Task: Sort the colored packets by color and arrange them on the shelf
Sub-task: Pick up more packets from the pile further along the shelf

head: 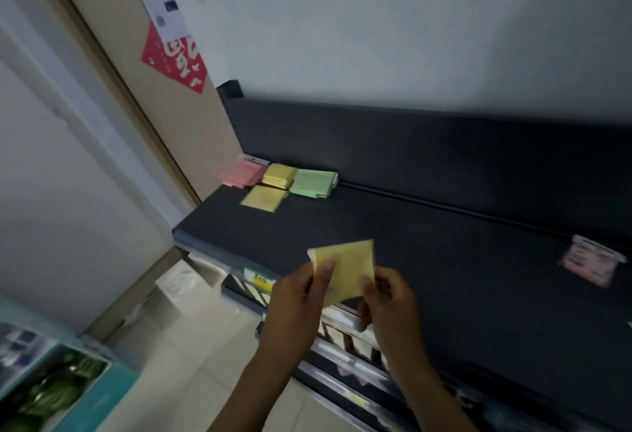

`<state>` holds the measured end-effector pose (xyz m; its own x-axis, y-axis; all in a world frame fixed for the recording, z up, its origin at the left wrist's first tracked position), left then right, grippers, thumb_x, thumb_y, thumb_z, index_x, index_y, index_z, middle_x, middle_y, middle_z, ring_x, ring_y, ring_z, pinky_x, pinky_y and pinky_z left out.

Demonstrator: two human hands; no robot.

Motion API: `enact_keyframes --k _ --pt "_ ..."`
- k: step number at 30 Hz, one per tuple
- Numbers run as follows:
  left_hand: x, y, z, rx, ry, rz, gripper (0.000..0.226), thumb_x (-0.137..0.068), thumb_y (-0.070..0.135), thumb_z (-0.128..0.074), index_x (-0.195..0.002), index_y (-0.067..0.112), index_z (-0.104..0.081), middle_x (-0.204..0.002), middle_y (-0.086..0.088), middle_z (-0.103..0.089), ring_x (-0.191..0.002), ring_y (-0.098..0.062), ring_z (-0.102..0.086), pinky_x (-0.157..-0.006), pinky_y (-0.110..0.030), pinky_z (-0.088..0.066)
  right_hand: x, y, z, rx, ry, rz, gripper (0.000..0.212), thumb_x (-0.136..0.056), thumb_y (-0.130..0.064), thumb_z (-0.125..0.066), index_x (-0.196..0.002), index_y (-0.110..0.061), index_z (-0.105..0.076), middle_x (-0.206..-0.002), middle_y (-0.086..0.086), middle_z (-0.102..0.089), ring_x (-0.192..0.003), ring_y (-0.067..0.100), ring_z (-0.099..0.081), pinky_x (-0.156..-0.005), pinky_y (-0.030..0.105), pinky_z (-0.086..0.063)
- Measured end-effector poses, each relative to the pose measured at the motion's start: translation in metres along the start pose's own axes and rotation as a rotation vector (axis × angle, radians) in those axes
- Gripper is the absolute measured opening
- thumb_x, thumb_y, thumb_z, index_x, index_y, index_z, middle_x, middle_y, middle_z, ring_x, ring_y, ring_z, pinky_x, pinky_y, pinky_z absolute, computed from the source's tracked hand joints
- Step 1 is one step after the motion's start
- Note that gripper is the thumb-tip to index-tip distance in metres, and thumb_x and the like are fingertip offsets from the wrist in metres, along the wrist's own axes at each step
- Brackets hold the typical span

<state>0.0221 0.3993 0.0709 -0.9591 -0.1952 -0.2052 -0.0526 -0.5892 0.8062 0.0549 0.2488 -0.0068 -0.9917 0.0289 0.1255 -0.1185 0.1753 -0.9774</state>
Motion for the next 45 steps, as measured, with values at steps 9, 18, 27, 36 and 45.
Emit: enact_keyframes --k 9,18,27,36,45 --pt "0.009 -0.080 0.110 -0.110 0.000 0.082 0.015 -0.101 0.037 -0.057 -0.087 0.032 -0.056 -0.069 0.010 -0.052 -0.067 0.000 -0.054 -0.058 -0.015 -0.040 0.015 0.024 -0.129 0.104 0.034 0.027 0.008 -0.098 -0.025 -0.062 -0.105 -0.025 -0.059 -0.089 0.020 -0.066 -0.057 0.021 -0.060 -0.050 0.033 -0.051" --pt "0.010 -0.134 0.166 -0.136 0.068 0.177 0.011 -0.099 0.039 -0.057 -0.098 0.028 -0.055 -0.087 0.008 -0.053 -0.074 -0.002 -0.054 -0.065 -0.003 -0.039 0.025 0.028 -0.203 0.180 -0.036 0.027 0.017 -0.098 -0.022 -0.061 -0.114 -0.020 -0.056 -0.100 0.014 -0.068 -0.056 0.021 -0.067 -0.050 0.037 -0.057" --pt "-0.022 -0.175 0.182 -0.117 0.081 0.237 0.036 -0.098 0.032 -0.061 -0.133 0.029 -0.053 -0.111 0.009 -0.051 -0.089 -0.004 -0.057 -0.072 -0.005 -0.044 -0.016 0.048 -0.253 0.159 -0.024 0.002 0.020 -0.097 -0.026 -0.063 -0.114 -0.028 -0.055 -0.110 0.017 -0.066 -0.071 0.031 -0.074 -0.064 0.050 -0.063" --pt "-0.103 -0.209 0.173 -0.070 -0.131 0.298 0.041 -0.100 0.035 -0.057 -0.137 0.039 -0.039 -0.088 0.019 -0.066 -0.076 -0.002 -0.067 -0.068 -0.012 -0.053 -0.097 0.055 -0.287 0.086 0.052 -0.002 0.019 -0.101 -0.023 -0.056 -0.120 -0.018 -0.057 -0.090 0.013 -0.071 -0.059 0.025 -0.071 -0.062 0.049 -0.061" --pt "-0.181 -0.229 0.173 -0.137 -0.169 0.235 0.025 -0.096 0.034 -0.060 -0.118 0.039 -0.049 -0.084 0.004 -0.068 -0.075 -0.008 -0.064 -0.071 -0.035 -0.054 -0.166 0.047 -0.309 -0.022 0.101 -0.008 0.014 -0.106 -0.019 -0.048 -0.112 -0.019 -0.060 -0.078 0.014 -0.065 -0.055 0.021 -0.063 -0.053 0.041 -0.056"
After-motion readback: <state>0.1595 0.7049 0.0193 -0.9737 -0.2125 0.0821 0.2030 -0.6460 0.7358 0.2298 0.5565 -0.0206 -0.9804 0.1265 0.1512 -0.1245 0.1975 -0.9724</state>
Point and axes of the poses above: each hand's wrist, its own x-axis away from the middle knuckle, its own z-axis out of the back of the hand, y = z × x, the point moved 5 cm from there along -x, towards the middle knuckle
